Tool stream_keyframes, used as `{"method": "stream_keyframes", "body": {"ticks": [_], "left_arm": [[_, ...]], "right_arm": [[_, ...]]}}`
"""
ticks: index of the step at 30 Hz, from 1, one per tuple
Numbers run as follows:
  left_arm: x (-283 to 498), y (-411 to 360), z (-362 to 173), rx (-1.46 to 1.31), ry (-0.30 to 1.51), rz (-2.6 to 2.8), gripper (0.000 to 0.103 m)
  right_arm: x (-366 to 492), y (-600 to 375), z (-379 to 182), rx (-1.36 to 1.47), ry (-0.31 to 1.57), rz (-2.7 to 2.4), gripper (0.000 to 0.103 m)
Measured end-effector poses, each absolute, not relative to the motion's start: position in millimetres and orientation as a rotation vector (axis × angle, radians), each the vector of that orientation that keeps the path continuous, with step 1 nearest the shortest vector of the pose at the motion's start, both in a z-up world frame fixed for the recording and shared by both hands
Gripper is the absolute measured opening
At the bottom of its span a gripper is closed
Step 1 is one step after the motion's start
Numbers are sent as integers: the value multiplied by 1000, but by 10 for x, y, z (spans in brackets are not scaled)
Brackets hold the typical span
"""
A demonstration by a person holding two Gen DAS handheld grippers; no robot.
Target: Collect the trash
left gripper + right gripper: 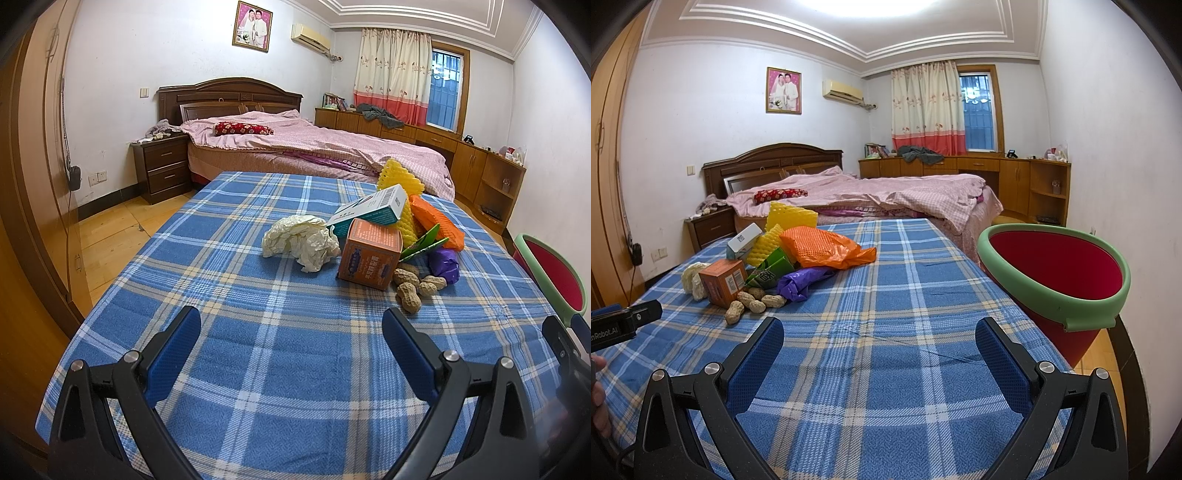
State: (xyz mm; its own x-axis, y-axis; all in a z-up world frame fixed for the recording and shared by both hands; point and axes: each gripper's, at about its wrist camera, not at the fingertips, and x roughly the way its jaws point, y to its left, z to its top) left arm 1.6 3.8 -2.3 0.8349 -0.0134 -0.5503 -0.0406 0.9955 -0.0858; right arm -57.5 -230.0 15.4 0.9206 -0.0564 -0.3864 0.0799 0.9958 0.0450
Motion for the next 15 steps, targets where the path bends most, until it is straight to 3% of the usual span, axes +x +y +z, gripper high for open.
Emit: {"method": "stream_keyframes", "body": {"ticks": [15], "left_arm": [[52, 44, -7, -92, 613, 6, 98]], "right_arm": [[-571, -2297, 128, 67, 400, -66, 103]]}}
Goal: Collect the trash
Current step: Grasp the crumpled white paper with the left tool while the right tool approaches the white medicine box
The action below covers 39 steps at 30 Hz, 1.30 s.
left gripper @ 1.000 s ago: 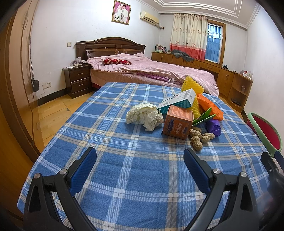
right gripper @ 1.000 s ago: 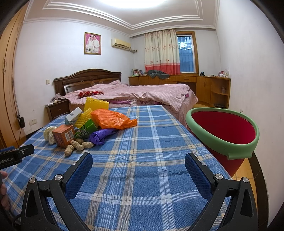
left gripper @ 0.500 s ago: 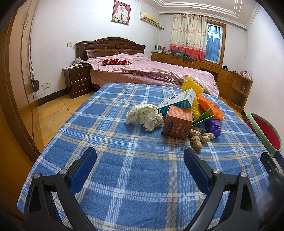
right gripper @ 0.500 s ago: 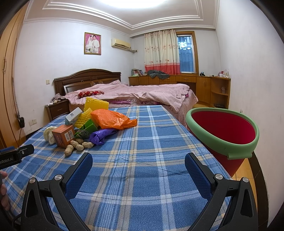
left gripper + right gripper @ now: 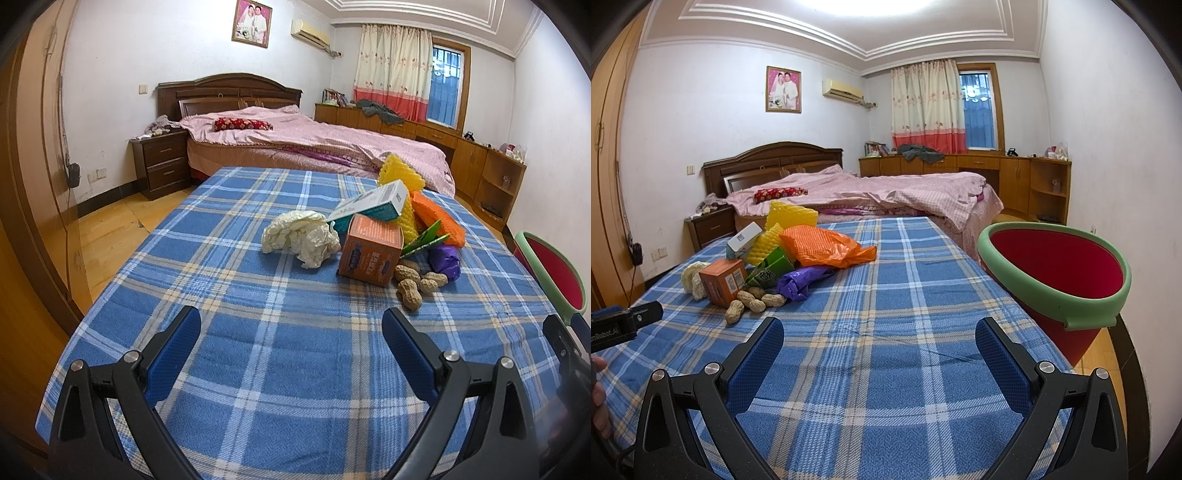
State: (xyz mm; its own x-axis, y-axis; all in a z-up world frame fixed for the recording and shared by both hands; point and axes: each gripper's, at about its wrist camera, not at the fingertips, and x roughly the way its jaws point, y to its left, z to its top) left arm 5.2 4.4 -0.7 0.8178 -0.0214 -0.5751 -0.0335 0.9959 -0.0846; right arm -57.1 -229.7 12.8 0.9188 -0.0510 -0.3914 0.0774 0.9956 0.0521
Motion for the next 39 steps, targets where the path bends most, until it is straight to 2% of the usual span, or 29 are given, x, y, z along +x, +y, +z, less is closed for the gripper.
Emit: {"method": "stream_keyframes", "body": {"ticks": [13, 18, 28, 30, 32, 36, 39], "left_arm": [[356, 148, 155, -105, 684, -48, 98], [659, 190, 246, -68, 711, -24, 85], [1203, 238, 201, -140, 793, -92, 85], [1267, 246, 172, -159, 805, -95, 81], [1323, 249, 137, -177, 824, -96, 72], [1450, 278, 31, -213, 863, -106, 63], [1500, 296, -31, -243, 880, -142, 53]], "right_arm": [[-467, -2426, 198, 136, 501, -18, 103], [-411, -2505, 367, 144, 507, -18, 103], [-29, -2559, 619, 177, 560, 67, 103], [104, -2520, 636, 158, 606, 91, 103], [209, -2483, 663, 132, 635, 103, 103], [412, -2374, 734, 120, 658, 105, 103], [570, -2298, 739, 159, 690, 121, 103]]}}
